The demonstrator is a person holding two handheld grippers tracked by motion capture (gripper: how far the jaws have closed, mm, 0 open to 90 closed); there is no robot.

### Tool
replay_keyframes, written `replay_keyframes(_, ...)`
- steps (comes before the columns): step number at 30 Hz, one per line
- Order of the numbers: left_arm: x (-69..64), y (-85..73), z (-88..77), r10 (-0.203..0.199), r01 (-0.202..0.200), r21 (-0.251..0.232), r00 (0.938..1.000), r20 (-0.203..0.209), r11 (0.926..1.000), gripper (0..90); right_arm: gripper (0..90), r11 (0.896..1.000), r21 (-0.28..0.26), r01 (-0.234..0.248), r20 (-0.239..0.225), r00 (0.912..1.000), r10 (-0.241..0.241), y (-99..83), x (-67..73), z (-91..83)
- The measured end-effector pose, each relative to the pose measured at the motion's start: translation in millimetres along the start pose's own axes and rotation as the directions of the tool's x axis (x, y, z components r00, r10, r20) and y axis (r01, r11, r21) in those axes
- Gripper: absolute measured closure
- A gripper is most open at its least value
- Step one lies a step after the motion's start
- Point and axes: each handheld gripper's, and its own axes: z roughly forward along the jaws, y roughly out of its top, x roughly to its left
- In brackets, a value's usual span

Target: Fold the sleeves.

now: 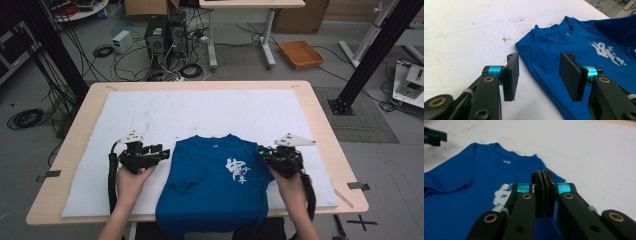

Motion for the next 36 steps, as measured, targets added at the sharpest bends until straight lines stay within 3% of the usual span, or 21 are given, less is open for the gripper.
replay_keyframes(1,0.2,-0.1,0.4,-0.001,0.001,0.004,1.0000,0.005,1.0000,50.4,89.4,0.999,0.017,0.040,0.006,0.9992,-0.040,5.0,20.3,10.3)
replay_keyframes(2,0.2,-0.1,0.4,-0.001,0.001,0.004,1.0000,0.005,1.0000,50.4,89.4,0.999,0.017,0.040,0.006,0.9992,-0.040,5.0,20.3,10.3)
replay_keyframes(3,-0.5,-0.2,1.1,-0.001,0.001,0.006,1.0000,0.007,1.0000,50.4,89.4,0.996,0.041,0.077,0.004,0.9970,-0.077,10.0,37.6,22.9)
replay_keyframes(8,-1.3,-0.1,1.7,0.001,-0.001,0.009,0.9999,0.013,1.0000,50.4,88.6,0.990,0.058,0.125,-0.030,0.9919,-0.123,16.3,61.3,47.6)
replay_keyframes(9,-1.5,-0.2,1.8,-0.003,0.002,0.010,0.9999,0.017,0.9999,50.4,82.4,0.989,0.055,0.136,-0.073,0.9885,-0.132,17.5,66.0,56.0)
replay_keyframes(12,-1.4,-0.3,1.9,-0.003,0.003,0.010,0.9998,0.018,0.9999,50.4,80.3,0.990,0.026,0.136,-0.110,0.9850,-0.133,18.2,65.8,57.0)
replay_keyframes(13,-0.7,-0.2,1.9,-0.003,0.003,0.012,0.9998,0.017,0.9999,50.4,72.1,0.994,-0.012,0.112,-0.138,0.9840,-0.112,18.9,59.6,50.7)
replay_keyframes(18,-0.1,-0.6,2.9,-0.008,0.008,0.016,0.9998,0.018,0.9998,50.0,67.6,0.994,-0.066,0.083,-0.116,0.9891,-0.090,14.8,38.3,26.3)
replay_keyframes(20,-0.5,-0.7,3.7,-0.010,0.010,0.018,0.9997,0.022,0.9998,49.7,62.8,0.999,-0.047,0.023,-0.115,0.9929,-0.029,2.2,21.7,11.3)
replay_keyframes(22,-1.2,-0.7,4.2,-0.009,0.008,0.022,0.9996,0.025,0.9997,49.7,62.1,0.999,-0.033,0.006,-0.118,0.9929,-0.010,-4.4,17.4,8.2)
replay_keyframes(23,-1.6,-0.8,4.5,-0.009,0.008,0.025,0.9997,0.024,0.9997,49.6,58.5,0.999,0.002,-0.045,-0.108,0.9932,0.045,-20.6,9.6,4.6)
replay_keyframes(24,-1.6,-0.8,4.5,-0.009,0.008,0.025,0.9997,0.024,0.9997,49.3,58.5,0.999,0.002,-0.045,-0.108,0.9932,0.045,-20.6,9.6,4.6)
replay_keyframes(25,-1.8,-1.0,5.1,-0.014,0.013,0.028,0.9996,0.026,0.9995,49.1,57.3,0.996,0.028,-0.089,-0.117,0.9889,0.092,-32.3,4.9,4.7)
replay_keyframes(28,-2.1,-0.9,5.4,-0.017,0.017,0.029,0.9995,0.028,0.9994,48.9,56.0,0.990,0.055,-0.129,-0.118,0.9838,0.134,-41.3,2.0,9.1)
replay_keyframes(29,-2.6,-0.8,5.3,-0.017,0.017,0.028,0.9994,0.031,0.9995,48.9,63.0,0.987,0.083,-0.139,-0.147,0.9777,0.150,-45.8,1.8,14.7)
replay_keyframes(30,-2.6,-0.8,5.3,-0.017,0.017,0.028,0.9994,0.031,0.9995,48.8,63.0,0.987,0.083,-0.139,-0.147,0.9777,0.150,-45.8,1.8,14.7)
replay_keyframes(31,-2.7,-0.8,5.2,-0.017,0.016,0.029,0.9994,0.031,0.9994,48.8,74.8,0.990,0.093,-0.109,-0.170,0.9776,0.124,-47.6,6.0,19.1)
replay_keyframes(32,-2.7,-0.8,5.2,-0.017,0.016,0.029,0.9994,0.031,0.9994,48.8,74.8,0.990,0.093,-0.109,-0.170,0.9776,0.124,-47.6,6.0,19.1)
replay_keyframes(33,-1.8,-1.0,4.9,-0.017,0.016,0.031,0.9994,0.029,0.9994,48.8,84.5,0.996,0.088,-0.031,-0.198,0.9790,0.048,-47.5,14.6,20.8)
replay_keyframes(35,-1.0,-1.1,4.5,-0.019,0.018,0.031,0.9995,0.026,0.9994,48.7,87.9,0.995,0.086,0.060,-0.246,0.9686,-0.037,-46.5,25.0,20.1)
replay_keyframes(36,-1.0,-1.1,4.5,-0.019,0.018,0.031,0.9995,0.026,0.9994,48.5,87.9,0.995,0.086,0.060,-0.246,0.9686,-0.037,-46.5,25.0,20.1)
